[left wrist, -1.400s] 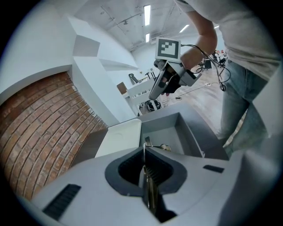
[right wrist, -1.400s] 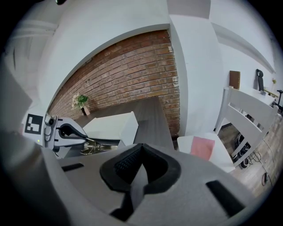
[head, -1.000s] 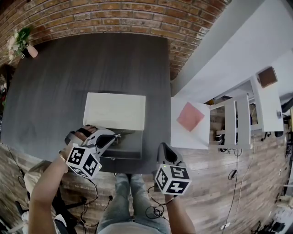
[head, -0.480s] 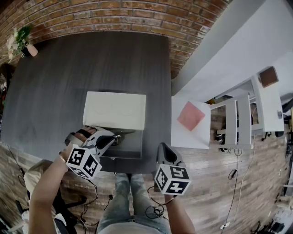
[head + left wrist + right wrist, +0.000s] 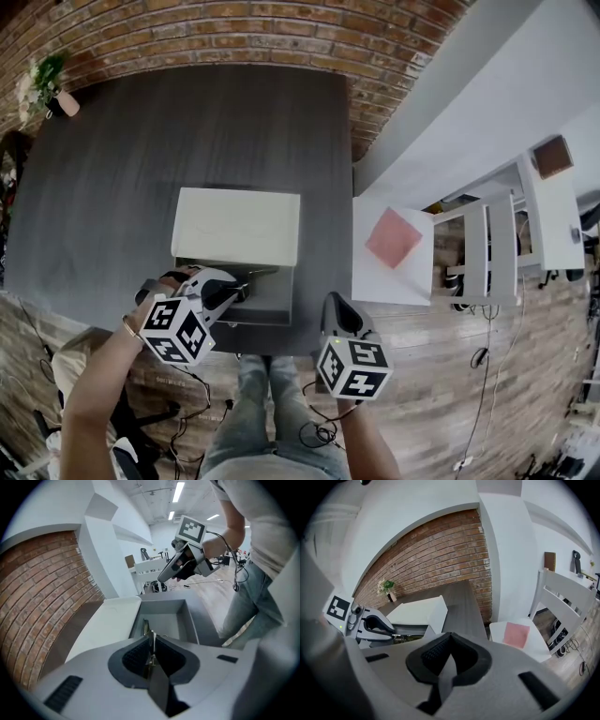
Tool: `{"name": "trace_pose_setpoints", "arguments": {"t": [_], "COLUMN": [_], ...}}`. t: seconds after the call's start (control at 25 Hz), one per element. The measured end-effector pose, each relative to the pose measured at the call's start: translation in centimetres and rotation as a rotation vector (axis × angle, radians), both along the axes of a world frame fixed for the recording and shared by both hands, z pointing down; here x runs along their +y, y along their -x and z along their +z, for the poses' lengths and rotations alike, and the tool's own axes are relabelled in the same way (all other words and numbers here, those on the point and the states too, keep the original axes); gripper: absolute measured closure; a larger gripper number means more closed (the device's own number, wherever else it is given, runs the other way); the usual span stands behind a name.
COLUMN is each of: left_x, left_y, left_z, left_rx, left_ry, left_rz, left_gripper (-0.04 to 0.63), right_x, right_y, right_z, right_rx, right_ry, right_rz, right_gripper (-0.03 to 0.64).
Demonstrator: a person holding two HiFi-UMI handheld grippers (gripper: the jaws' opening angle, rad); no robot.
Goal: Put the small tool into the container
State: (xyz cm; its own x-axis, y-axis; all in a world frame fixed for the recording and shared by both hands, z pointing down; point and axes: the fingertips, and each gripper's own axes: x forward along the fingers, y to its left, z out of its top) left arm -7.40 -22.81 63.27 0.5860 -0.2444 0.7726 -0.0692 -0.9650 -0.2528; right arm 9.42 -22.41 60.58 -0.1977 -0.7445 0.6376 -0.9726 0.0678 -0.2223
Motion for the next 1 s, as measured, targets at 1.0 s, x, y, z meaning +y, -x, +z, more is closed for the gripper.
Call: {"name": "trace_pose_setpoints", "arguments": {"t": [1.0], "left_x": [1.8], "left_y": [-0.3], "left_z": [1.8], "left_rx": [-0.063], "left_ry": [0.229], "left_rz": [0.006], "left_gripper": [0.517], "right_x": [0.0], "right_y": [-0.3], "right_z": [0.8], "right_rx": [-0.01], "right_ry": [0.014], "right_rz": [0.001], "right_gripper": [0.614]}}
